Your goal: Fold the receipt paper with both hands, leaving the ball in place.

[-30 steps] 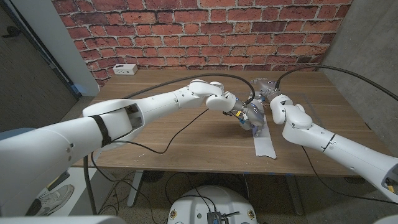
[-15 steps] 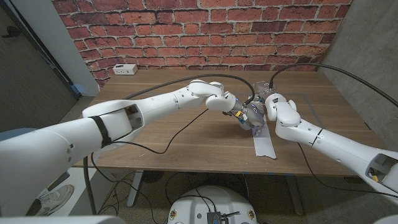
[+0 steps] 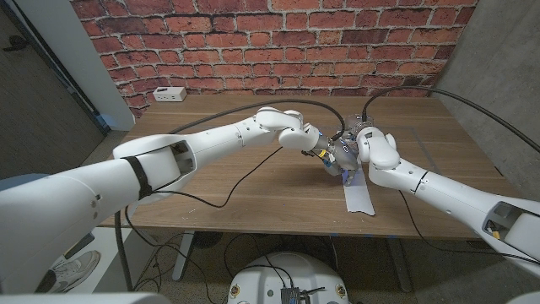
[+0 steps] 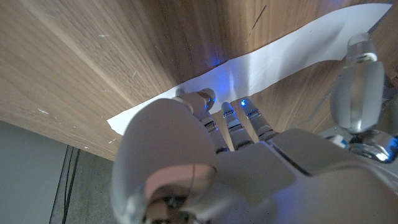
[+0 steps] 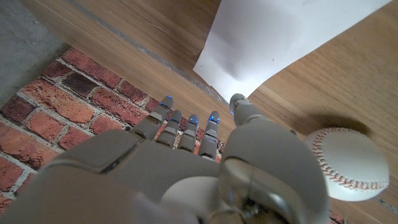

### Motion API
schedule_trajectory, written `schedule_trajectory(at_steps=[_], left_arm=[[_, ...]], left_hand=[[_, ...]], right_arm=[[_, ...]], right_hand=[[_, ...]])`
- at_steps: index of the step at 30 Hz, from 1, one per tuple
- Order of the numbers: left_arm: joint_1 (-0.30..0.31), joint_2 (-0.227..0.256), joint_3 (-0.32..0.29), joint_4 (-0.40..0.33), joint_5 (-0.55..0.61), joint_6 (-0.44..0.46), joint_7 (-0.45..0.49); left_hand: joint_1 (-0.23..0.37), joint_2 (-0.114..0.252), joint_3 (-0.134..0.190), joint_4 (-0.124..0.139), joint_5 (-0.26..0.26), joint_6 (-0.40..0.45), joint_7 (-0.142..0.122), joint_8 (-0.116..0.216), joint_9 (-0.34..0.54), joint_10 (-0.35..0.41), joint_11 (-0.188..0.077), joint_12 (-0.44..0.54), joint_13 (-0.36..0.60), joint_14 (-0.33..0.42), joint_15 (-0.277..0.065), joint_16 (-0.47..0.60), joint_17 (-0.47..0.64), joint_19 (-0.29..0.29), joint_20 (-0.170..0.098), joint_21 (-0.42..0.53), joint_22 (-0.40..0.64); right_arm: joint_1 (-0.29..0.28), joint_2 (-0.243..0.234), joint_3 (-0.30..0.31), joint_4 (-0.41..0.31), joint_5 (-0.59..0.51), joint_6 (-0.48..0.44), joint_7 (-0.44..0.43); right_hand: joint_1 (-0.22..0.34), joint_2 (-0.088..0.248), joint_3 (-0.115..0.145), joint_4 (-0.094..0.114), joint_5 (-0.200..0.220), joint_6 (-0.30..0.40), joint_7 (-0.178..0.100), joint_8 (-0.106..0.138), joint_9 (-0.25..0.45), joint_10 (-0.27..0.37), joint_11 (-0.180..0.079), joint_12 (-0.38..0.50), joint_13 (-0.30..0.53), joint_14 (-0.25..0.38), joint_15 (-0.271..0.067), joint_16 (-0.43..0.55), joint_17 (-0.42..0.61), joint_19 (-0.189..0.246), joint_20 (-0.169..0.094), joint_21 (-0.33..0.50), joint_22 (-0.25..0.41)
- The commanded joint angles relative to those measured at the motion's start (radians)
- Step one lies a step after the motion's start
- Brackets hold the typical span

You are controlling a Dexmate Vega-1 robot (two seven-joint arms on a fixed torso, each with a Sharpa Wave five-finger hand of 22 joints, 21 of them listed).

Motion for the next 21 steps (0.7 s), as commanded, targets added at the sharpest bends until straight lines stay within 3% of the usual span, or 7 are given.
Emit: schedule_trajectory(at_steps=[1, 9, 15, 18, 20, 21], left_arm=[[-0.011, -0.011, 0.009, 0.036, -0.006, -0.01, 0.014], [-0.021, -0.022, 0.015, 0.066, -0.015, -0.022, 0.018], [-0.026, -0.023, 0.018, 0.074, -0.021, -0.029, 0.021], [-0.028, -0.023, 0.02, 0.076, -0.022, -0.032, 0.023], [-0.03, -0.024, 0.021, 0.079, -0.023, -0.035, 0.023], [-0.03, -0.025, 0.021, 0.081, -0.024, -0.036, 0.024]], left_hand=[[0.011, 0.003, -0.006, 0.003, 0.001, 0.004, 0.003, 0.0, 0.005, 0.001, -0.002, -0.003, 0.003, -0.008, -0.117, 0.001, 0.005, -0.01, 0.002, 0.005, 0.0], [0.012, 0.003, -0.009, 0.007, 0.0, 0.002, -0.001, 0.0, 0.005, 0.002, -0.002, -0.004, 0.003, -0.009, -0.116, 0.0, 0.005, -0.012, 0.001, 0.008, 0.0], [0.013, 0.002, -0.01, 0.008, 0.0, 0.0, -0.002, -0.001, 0.005, 0.001, -0.003, -0.004, 0.004, -0.01, -0.117, -0.001, 0.005, -0.014, 0.003, 0.01, -0.001], [0.014, 0.002, -0.011, 0.009, 0.0, -0.001, -0.002, -0.001, 0.005, 0.0, -0.004, -0.005, 0.004, -0.012, -0.117, -0.002, 0.005, -0.015, 0.002, 0.011, -0.001], [0.014, 0.002, -0.012, 0.009, 0.0, -0.002, -0.002, -0.001, 0.005, 0.0, -0.004, -0.005, 0.004, -0.013, -0.117, -0.003, 0.004, -0.016, 0.001, 0.011, -0.001], [0.014, 0.001, -0.013, 0.009, 0.0, -0.002, -0.002, -0.001, 0.005, 0.0, -0.004, -0.005, 0.004, -0.014, -0.117, -0.003, 0.004, -0.016, 0.001, 0.012, -0.001]], right_arm=[[0.03, 0.039, -0.027, 0.077, 0.005, 0.024, 0.0], [0.031, 0.041, -0.031, 0.099, 0.009, 0.052, -0.056], [0.008, 0.024, -0.009, 0.084, 0.02, 0.08, -0.13], [-0.01, 0.012, 0.007, 0.073, 0.024, 0.1, -0.184], [-0.026, 0.004, 0.021, 0.063, 0.029, 0.117, -0.229], [-0.033, 0.001, 0.028, 0.058, 0.03, 0.121, -0.247]], right_hand=[[0.014, 0.011, 0.02, 0.013, 0.015, 0.028, -0.001, 0.013, 0.003, 0.018, -0.009, 0.013, 0.004, 0.018, -0.076, 0.015, 0.009, 0.009, -0.027, 0.011, 0.003], [0.046, -0.003, 0.047, 0.015, 0.024, 0.083, 0.001, 0.026, 0.004, 0.059, -0.013, 0.029, 0.005, 0.05, -0.09, 0.033, 0.018, 0.031, -0.034, 0.023, 0.003], [0.109, -0.051, 0.018, -0.052, 0.027, 0.19, 0.023, 0.054, 0.011, 0.155, -0.011, 0.058, 0.01, 0.127, -0.113, 0.062, 0.013, 0.082, -0.035, 0.043, 0.002], [0.128, -0.059, -0.007, -0.068, 0.03, 0.281, 0.033, 0.094, 0.021, 0.206, -0.007, 0.077, 0.02, 0.169, -0.126, 0.082, 0.019, 0.112, -0.039, 0.054, 0.003], [0.146, -0.066, -0.029, -0.081, 0.034, 0.36, 0.035, 0.142, 0.036, 0.249, -0.008, 0.095, 0.031, 0.203, -0.139, 0.101, 0.032, 0.134, -0.039, 0.063, 0.004], [0.16, -0.066, -0.039, -0.087, 0.037, 0.413, 0.036, 0.178, 0.048, 0.284, -0.013, 0.111, 0.038, 0.231, -0.146, 0.113, 0.039, 0.151, -0.036, 0.07, 0.005]])
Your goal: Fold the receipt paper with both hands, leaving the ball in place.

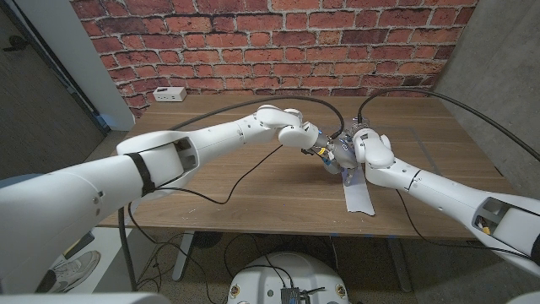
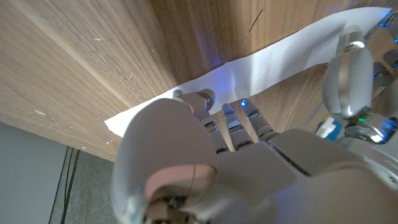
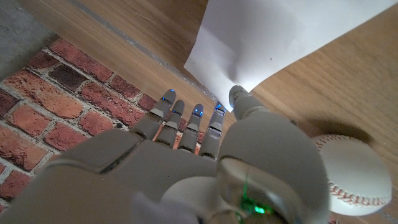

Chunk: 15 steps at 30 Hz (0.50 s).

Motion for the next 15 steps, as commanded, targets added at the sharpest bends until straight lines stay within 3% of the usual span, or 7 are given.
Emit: schedule_trajectory(at_steps=[1, 4, 7, 10, 13, 15], left_arm=[[-0.01, -0.006, 0.008, 0.022, -0.009, -0.014, 0.008], [-0.012, -0.008, 0.01, 0.025, -0.008, -0.015, 0.011], [-0.013, -0.011, 0.013, 0.032, -0.008, -0.015, 0.012], [-0.014, -0.015, 0.015, 0.038, -0.008, -0.016, 0.013], [-0.017, -0.021, 0.019, 0.047, -0.007, -0.017, 0.018], [-0.019, -0.026, 0.021, 0.055, -0.006, -0.017, 0.023]], left_hand=[[0.01, -0.003, -0.004, 0.001, 0.0, 0.002, 0.001, 0.009, 0.007, 0.001, -0.003, -0.006, 0.001, -0.004, -0.117, -0.003, 0.004, -0.008, -0.003, 0.005, -0.001], [0.011, -0.002, -0.006, 0.002, 0.0, 0.002, 0.002, 0.01, 0.007, 0.0, -0.003, -0.006, 0.001, -0.005, -0.118, -0.004, 0.004, -0.008, -0.003, 0.006, -0.001], [0.011, -0.002, -0.007, 0.003, 0.0, -0.001, 0.0, 0.009, 0.007, 0.0, -0.003, -0.006, 0.001, -0.006, -0.118, -0.004, 0.004, -0.009, -0.002, 0.007, -0.002], [0.011, -0.002, -0.008, 0.004, 0.0, -0.004, 0.001, 0.008, 0.007, 0.0, -0.002, -0.007, 0.001, -0.006, -0.118, -0.005, 0.004, -0.009, -0.003, 0.008, -0.002], [0.011, -0.002, -0.009, 0.004, 0.0, -0.005, 0.0, 0.008, 0.007, -0.002, -0.002, -0.007, 0.002, -0.007, -0.119, -0.005, 0.003, -0.009, -0.004, 0.009, -0.002], [0.011, -0.002, -0.01, 0.005, 0.0, -0.007, -0.001, 0.007, 0.007, -0.002, -0.003, -0.007, 0.002, -0.007, -0.118, -0.005, 0.003, -0.01, -0.005, 0.01, -0.002]], right_arm=[[-0.058, -0.034, 0.054, -0.028, 0.024, 0.072, -0.181], [-0.079, -0.048, 0.079, -0.05, 0.041, 0.097, -0.219], [-0.096, -0.065, 0.099, -0.082, 0.05, 0.105, -0.23], [-0.111, -0.087, 0.118, -0.13, 0.053, 0.096, -0.21], [-0.12, -0.116, 0.131, -0.187, 0.053, 0.086, -0.155], [-0.127, -0.132, 0.14, -0.224, 0.053, 0.075, -0.116]], right_hand=[[0.053, 0.001, -0.03, -0.025, 0.015, 0.164, 0.007, 0.104, 0.036, 0.091, -0.012, 0.04, 0.023, 0.083, -0.153, 0.039, 0.025, 0.056, -0.036, 0.024, 0.005], [0.08, 0.004, -0.039, -0.028, 0.022, 0.275, 0.012, 0.185, 0.067, 0.144, -0.024, 0.065, 0.035, 0.117, -0.157, 0.047, 0.035, 0.078, -0.037, 0.033, 0.006], [0.09, 0.008, -0.038, -0.027, 0.026, 0.31, 0.031, 0.22, 0.083, 0.178, -0.019, 0.08, 0.041, 0.142, -0.163, 0.047, 0.036, 0.09, -0.036, 0.039, 0.006], [0.102, 0.011, -0.033, -0.031, 0.03, 0.325, 0.042, 0.237, 0.091, 0.192, -0.018, 0.086, 0.043, 0.159, -0.162, 0.047, 0.035, 0.096, -0.032, 0.042, 0.006], [0.119, 0.01, -0.026, -0.036, 0.036, 0.335, 0.056, 0.255, 0.101, 0.219, -0.004, 0.096, 0.046, 0.188, -0.158, 0.049, 0.032, 0.103, -0.022, 0.045, 0.006], [0.141, -0.003, -0.017, -0.045, 0.049, 0.345, 0.071, 0.279, 0.114, 0.249, 0.021, 0.104, 0.043, 0.234, -0.151, 0.047, 0.023, 0.118, -0.001, 0.051, 0.005]])
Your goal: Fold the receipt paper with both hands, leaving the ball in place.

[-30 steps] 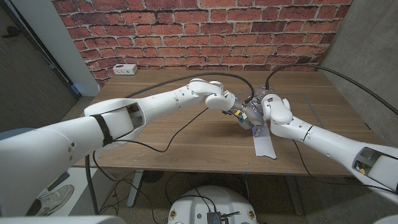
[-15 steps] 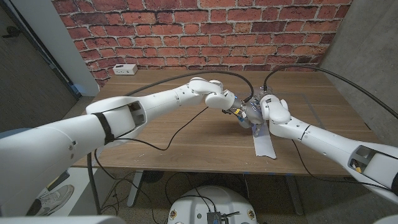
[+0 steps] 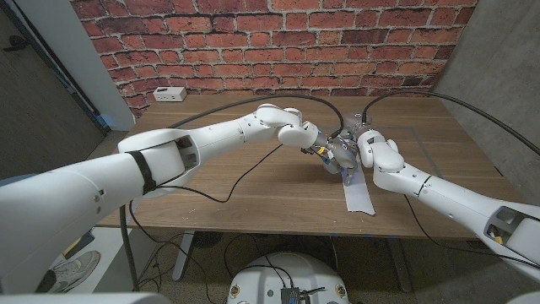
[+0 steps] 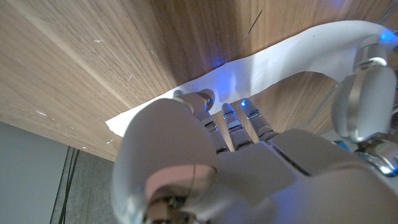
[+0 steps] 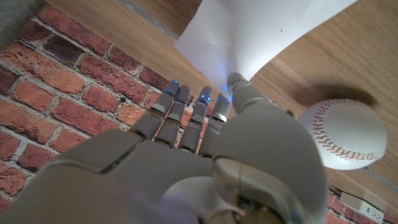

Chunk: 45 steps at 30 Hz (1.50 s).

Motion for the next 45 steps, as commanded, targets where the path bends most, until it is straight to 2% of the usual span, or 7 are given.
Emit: schedule_trajectory(at_steps=[1, 4, 9, 12, 27, 35, 45], left_arm=[[-0.01, -0.019, 0.013, 0.033, 0.002, -0.005, 0.016], [-0.013, -0.024, 0.017, 0.041, 0.005, -0.006, 0.025], [-0.019, -0.034, 0.025, 0.055, 0.007, -0.006, 0.034], [-0.02, -0.03, 0.027, 0.048, 0.007, -0.003, 0.033], [-0.007, 0.0, 0.016, -0.009, 0.012, 0.025, 0.017], [-0.007, -0.003, 0.015, -0.006, 0.018, 0.029, 0.023], [-0.01, -0.006, 0.017, 0.005, 0.017, 0.023, 0.028]], left_hand=[[0.011, -0.002, -0.007, 0.002, 0.0, -0.005, 0.001, 0.0, 0.007, -0.002, -0.003, 0.0, 0.002, -0.003, -0.122, -0.006, 0.003, -0.008, -0.003, 0.009, 0.003], [0.012, -0.002, -0.008, 0.003, 0.0, -0.006, 0.003, 0.0, 0.008, -0.004, -0.001, -0.001, 0.002, -0.003, -0.123, -0.006, 0.003, -0.009, -0.003, 0.01, 0.003], [0.012, -0.002, -0.009, 0.004, 0.0, -0.008, 0.004, 0.0, 0.008, -0.007, -0.001, -0.002, 0.002, -0.004, -0.123, -0.006, 0.003, -0.009, -0.003, 0.012, 0.003], [0.013, -0.002, -0.01, 0.004, 0.0, -0.011, 0.006, -0.001, 0.008, -0.007, 0.0, -0.002, 0.002, -0.003, -0.123, -0.006, 0.002, -0.009, -0.004, 0.013, 0.003], [0.014, -0.002, -0.013, 0.007, 0.001, -0.022, 0.009, -0.002, 0.008, -0.014, 0.005, -0.005, 0.003, -0.002, -0.121, -0.006, 0.002, -0.006, -0.004, 0.021, 0.002], [0.015, -0.002, -0.015, 0.008, 0.001, -0.024, 0.011, -0.001, 0.009, -0.014, 0.006, -0.005, 0.003, -0.001, -0.123, -0.006, 0.001, -0.005, -0.005, 0.023, 0.002], [0.016, -0.003, -0.016, 0.008, 0.001, -0.028, 0.01, -0.001, 0.009, -0.018, 0.007, -0.006, 0.003, -0.001, -0.123, -0.007, 0.001, -0.006, -0.004, 0.026, 0.001]], right_arm=[[-0.055, -0.086, 0.065, -0.167, 0.015, -0.002, 0.067], [-0.064, -0.108, 0.077, -0.22, 0.006, -0.026, 0.128], [-0.086, -0.153, 0.093, -0.306, -0.021, -0.049, 0.211], [-0.111, -0.178, 0.109, -0.348, -0.036, -0.051, 0.229], [-0.24, -0.26, 0.228, -0.489, -0.031, -0.059, 0.256], [-0.285, -0.293, 0.283, -0.544, -0.004, -0.089, 0.295], [-0.363, -0.35, 0.362, -0.614, 0.048, -0.138, 0.283]], right_hand=[[0.041, -0.013, 0.016, -0.014, 0.02, 0.025, 0.024, 0.042, 0.032, 0.045, 0.029, 0.015, 0.001, 0.06, -0.144, 0.003, -0.009, 0.026, 0.007, 0.014, 0.002], [0.053, -0.022, 0.023, -0.017, 0.028, 0.033, 0.037, 0.055, 0.037, 0.059, 0.037, 0.017, -0.002, 0.082, -0.139, -0.001, -0.015, 0.033, 0.02, 0.016, 0.001], [0.061, -0.028, 0.029, -0.018, 0.031, 0.028, 0.045, 0.062, 0.041, 0.054, 0.05, 0.012, -0.004, 0.082, -0.132, -0.011, -0.019, 0.032, 0.023, 0.016, 0.001], [0.063, -0.028, 0.032, -0.016, 0.031, 0.027, 0.046, 0.064, 0.043, 0.052, 0.05, 0.01, -0.005, 0.083, -0.129, -0.014, -0.02, 0.032, 0.024, 0.016, 0.0], [0.069, -0.034, 0.042, -0.01, 0.03, 0.028, 0.055, 0.082, 0.051, 0.068, 0.048, 0.009, -0.011, 0.104, -0.13, -0.024, -0.024, 0.032, 0.025, 0.015, 0.0], [0.07, -0.033, 0.049, -0.007, 0.028, 0.025, 0.059, 0.089, 0.054, 0.071, 0.057, 0.006, -0.013, 0.108, -0.13, -0.031, -0.025, 0.03, 0.024, 0.014, 0.0], [0.07, -0.033, 0.056, -0.003, 0.024, 0.017, 0.061, 0.098, 0.058, 0.073, 0.056, 0.002, -0.016, 0.111, -0.127, -0.041, -0.026, 0.025, 0.025, 0.012, -0.001]])
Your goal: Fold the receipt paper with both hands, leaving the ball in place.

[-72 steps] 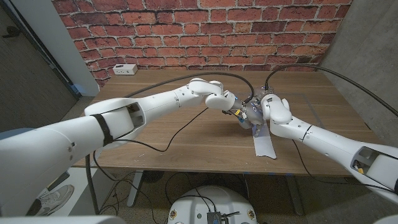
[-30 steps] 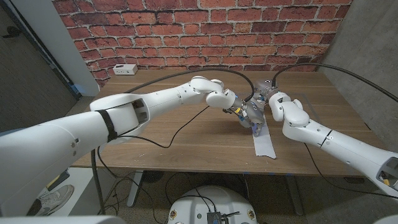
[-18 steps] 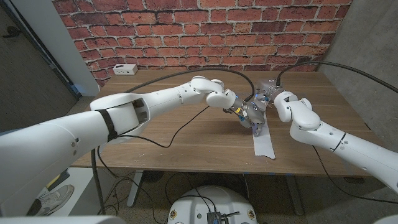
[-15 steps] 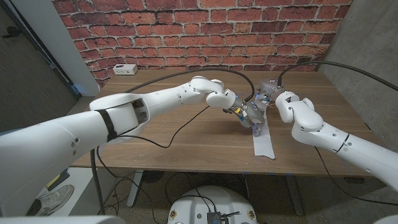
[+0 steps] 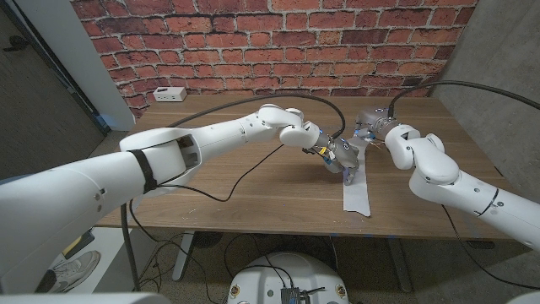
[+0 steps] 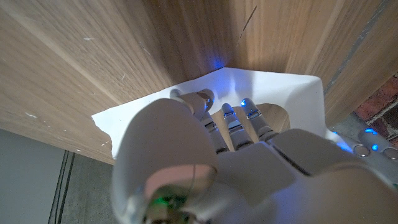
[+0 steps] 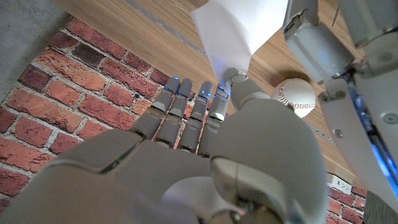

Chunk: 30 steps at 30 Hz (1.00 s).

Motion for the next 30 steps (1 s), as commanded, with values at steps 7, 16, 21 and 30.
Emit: schedule_trajectory(at_steps=[7, 16, 21, 30], left_arm=[[-0.003, 0.002, -0.003, 0.004, 0.004, -0.002, 0.003], [0.001, 0.002, -0.007, 0.003, -0.007, 0.005, -0.016], [0.001, -0.003, -0.005, 0.007, -0.009, 0.007, -0.021], [0.003, -0.002, -0.006, 0.003, -0.015, 0.016, -0.031]], left_hand=[[0.012, 0.003, -0.009, 0.001, 0.001, -0.019, 0.014, -0.003, 0.001, -0.007, 0.003, -0.008, 0.004, 0.0, -0.122, 0.0, 0.003, -0.006, -0.004, 0.007, 0.0], [0.014, 0.002, -0.012, 0.0, 0.002, -0.034, 0.015, -0.006, 0.001, -0.017, 0.01, -0.011, 0.004, -0.001, -0.122, -0.001, 0.003, -0.007, -0.005, 0.011, 0.0], [0.015, 0.001, -0.014, 0.0, 0.002, -0.046, 0.018, -0.008, 0.001, -0.026, 0.011, -0.014, 0.004, 0.0, -0.12, -0.001, 0.002, -0.007, -0.001, 0.014, -0.001], [0.012, -0.001, -0.02, 0.002, 0.003, -0.062, 0.013, -0.009, 0.001, -0.037, 0.014, -0.016, 0.003, 0.004, -0.113, 0.001, 0.003, -0.005, 0.0, 0.017, -0.001]], right_arm=[[-0.143, -0.119, 0.133, -0.151, 0.065, -0.094, 0.008], [-0.219, -0.177, 0.208, -0.217, 0.146, -0.13, -0.038], [-0.263, -0.219, 0.253, -0.269, 0.197, -0.161, -0.055], [-0.388, -0.296, 0.406, -0.334, 0.394, -0.171, -0.111]], right_hand=[[0.014, 0.0, 0.015, 0.0, -0.005, 0.005, 0.018, 0.045, 0.061, 0.014, 0.007, -0.002, -0.001, 0.018, -0.12, -0.012, 0.003, -0.004, 0.004, -0.003, 0.001], [0.014, 0.002, 0.022, 0.003, -0.009, -0.001, 0.02, 0.051, 0.064, 0.017, 0.01, -0.005, -0.003, 0.02, -0.12, -0.019, 0.004, -0.003, 0.002, -0.003, 0.001], [0.015, 0.004, 0.026, 0.003, -0.013, -0.006, 0.022, 0.055, 0.066, 0.017, 0.014, -0.006, -0.003, 0.021, -0.12, -0.023, 0.004, -0.003, 0.003, -0.004, 0.001], [0.015, 0.005, 0.034, 0.004, -0.019, -0.012, 0.026, 0.063, 0.07, 0.019, 0.025, -0.006, -0.001, 0.023, -0.111, -0.031, 0.005, -0.003, 0.005, -0.005, 0.001]])
